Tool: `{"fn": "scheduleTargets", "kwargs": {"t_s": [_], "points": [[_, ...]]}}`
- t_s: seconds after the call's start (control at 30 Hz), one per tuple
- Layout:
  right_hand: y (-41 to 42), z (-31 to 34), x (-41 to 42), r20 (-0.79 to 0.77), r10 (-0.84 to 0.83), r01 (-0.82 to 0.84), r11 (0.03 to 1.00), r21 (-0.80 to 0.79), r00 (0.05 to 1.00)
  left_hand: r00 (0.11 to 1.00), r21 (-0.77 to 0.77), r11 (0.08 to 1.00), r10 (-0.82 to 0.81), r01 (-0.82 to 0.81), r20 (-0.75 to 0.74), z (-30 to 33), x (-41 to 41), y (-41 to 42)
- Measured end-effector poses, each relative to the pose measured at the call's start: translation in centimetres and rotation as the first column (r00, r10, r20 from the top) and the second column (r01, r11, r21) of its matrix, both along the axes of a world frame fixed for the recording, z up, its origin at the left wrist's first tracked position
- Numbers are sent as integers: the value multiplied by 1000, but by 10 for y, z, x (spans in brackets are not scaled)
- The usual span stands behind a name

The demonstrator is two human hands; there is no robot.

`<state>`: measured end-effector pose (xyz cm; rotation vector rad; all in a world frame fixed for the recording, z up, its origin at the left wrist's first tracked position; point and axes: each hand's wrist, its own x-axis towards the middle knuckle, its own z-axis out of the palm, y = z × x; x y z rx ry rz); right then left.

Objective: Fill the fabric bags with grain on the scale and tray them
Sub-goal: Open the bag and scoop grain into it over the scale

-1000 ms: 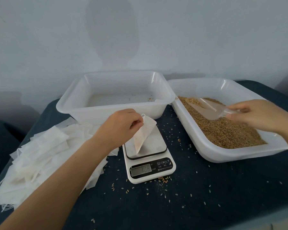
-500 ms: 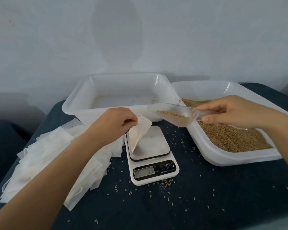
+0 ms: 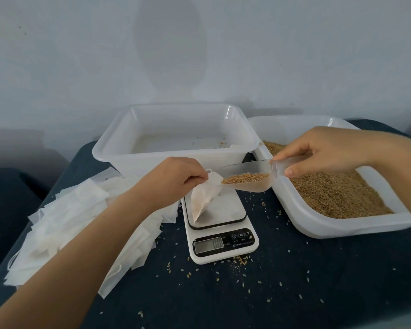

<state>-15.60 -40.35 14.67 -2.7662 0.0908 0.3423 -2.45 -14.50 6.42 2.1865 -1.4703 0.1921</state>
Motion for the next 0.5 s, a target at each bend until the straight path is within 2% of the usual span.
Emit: {"fn": "scheduleTargets", "kwargs": {"t_s": [0.2, 0.5], "points": [[11, 21, 13, -85, 63, -71, 993, -99, 994, 999, 9, 999, -33, 33, 24, 1, -4, -4], [20, 34, 26, -128, 85, -107, 979, -175, 988, 999, -12, 999, -30, 31, 29, 1, -4, -2]]}}
